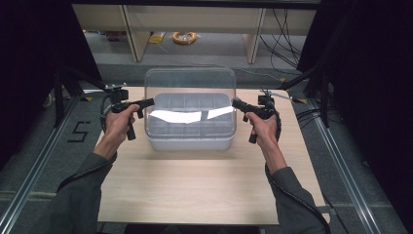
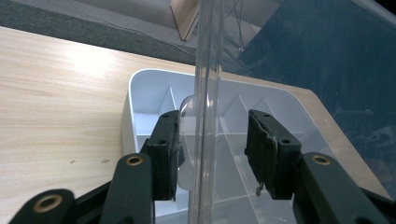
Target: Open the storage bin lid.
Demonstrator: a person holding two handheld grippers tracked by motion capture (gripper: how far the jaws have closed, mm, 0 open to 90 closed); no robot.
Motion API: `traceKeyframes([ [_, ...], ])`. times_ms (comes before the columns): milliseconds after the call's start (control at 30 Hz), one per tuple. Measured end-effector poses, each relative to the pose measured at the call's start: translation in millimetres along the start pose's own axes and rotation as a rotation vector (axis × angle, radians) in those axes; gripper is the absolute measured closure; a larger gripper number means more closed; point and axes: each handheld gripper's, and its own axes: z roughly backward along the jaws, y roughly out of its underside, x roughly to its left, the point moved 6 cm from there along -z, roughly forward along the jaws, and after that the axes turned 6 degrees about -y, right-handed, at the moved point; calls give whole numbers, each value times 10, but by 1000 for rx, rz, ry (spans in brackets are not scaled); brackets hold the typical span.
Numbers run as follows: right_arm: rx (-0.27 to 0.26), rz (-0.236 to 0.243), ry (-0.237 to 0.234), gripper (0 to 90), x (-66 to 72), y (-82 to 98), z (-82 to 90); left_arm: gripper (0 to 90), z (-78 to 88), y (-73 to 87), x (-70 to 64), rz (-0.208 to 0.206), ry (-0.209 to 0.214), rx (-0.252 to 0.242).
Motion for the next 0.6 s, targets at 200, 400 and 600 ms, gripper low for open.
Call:
traceKeyframes([
  [200,-2,33,6,733,63,3,98,550,125,48,-61,-18,8,-6],
  [400,-15,66,-3,737,160,59,258,541,264,173,-123,-47,12,-15],
  [600,-16,78,-6,737,214,178,366,540,358,293,-147,-60,10,-16],
])
